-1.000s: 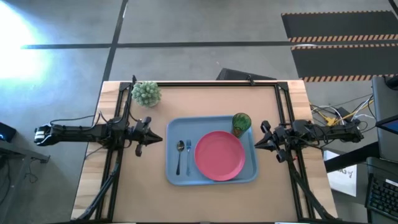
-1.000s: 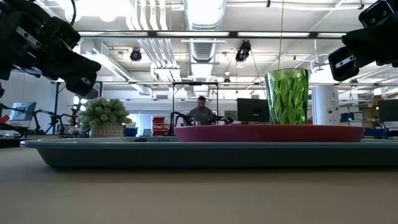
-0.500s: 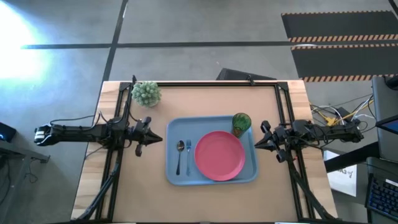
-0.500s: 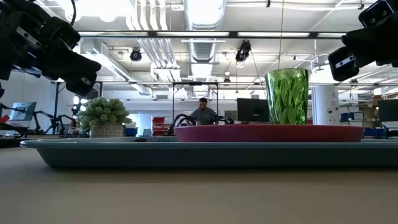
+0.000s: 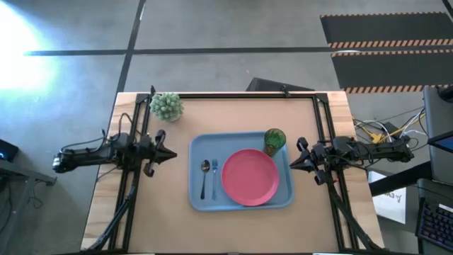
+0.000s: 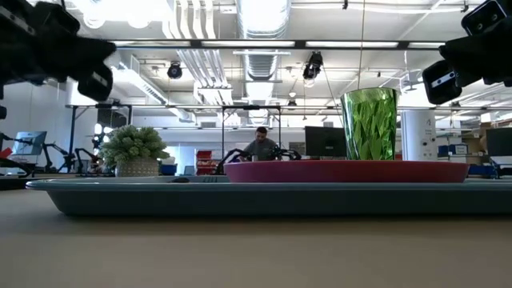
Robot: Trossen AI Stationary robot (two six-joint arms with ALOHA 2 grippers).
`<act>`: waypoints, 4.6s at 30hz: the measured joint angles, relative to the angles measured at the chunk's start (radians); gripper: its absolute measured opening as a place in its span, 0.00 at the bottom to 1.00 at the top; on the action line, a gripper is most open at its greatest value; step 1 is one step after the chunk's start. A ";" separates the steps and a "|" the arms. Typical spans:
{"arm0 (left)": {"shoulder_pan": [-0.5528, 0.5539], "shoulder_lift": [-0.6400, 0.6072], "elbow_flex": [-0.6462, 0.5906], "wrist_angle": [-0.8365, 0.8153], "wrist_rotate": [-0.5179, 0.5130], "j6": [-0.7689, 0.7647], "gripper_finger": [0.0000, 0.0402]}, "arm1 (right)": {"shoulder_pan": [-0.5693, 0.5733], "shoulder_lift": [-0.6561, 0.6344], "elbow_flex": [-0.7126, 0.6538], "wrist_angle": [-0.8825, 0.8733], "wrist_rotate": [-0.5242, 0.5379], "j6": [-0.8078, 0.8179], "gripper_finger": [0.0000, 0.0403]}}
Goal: Pick and place plate/cup/fork/spoon on tray
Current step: Return to Home Position
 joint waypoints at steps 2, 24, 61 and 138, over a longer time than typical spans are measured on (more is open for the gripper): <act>0.000 -0.003 0.000 0.086 0.003 0.000 0.00 | 0.000 0.000 0.000 0.002 0.000 0.000 0.06; -0.001 0.023 -0.003 0.119 0.003 0.000 0.00 | 0.000 0.014 -0.001 0.011 0.000 0.000 0.06; 0.000 0.055 -0.004 0.118 0.003 0.000 0.00 | 0.182 -0.013 -0.001 0.012 0.000 0.000 0.06; 0.000 0.055 -0.004 0.118 0.003 0.000 0.00 | 0.182 -0.013 0.000 0.011 0.000 0.000 0.06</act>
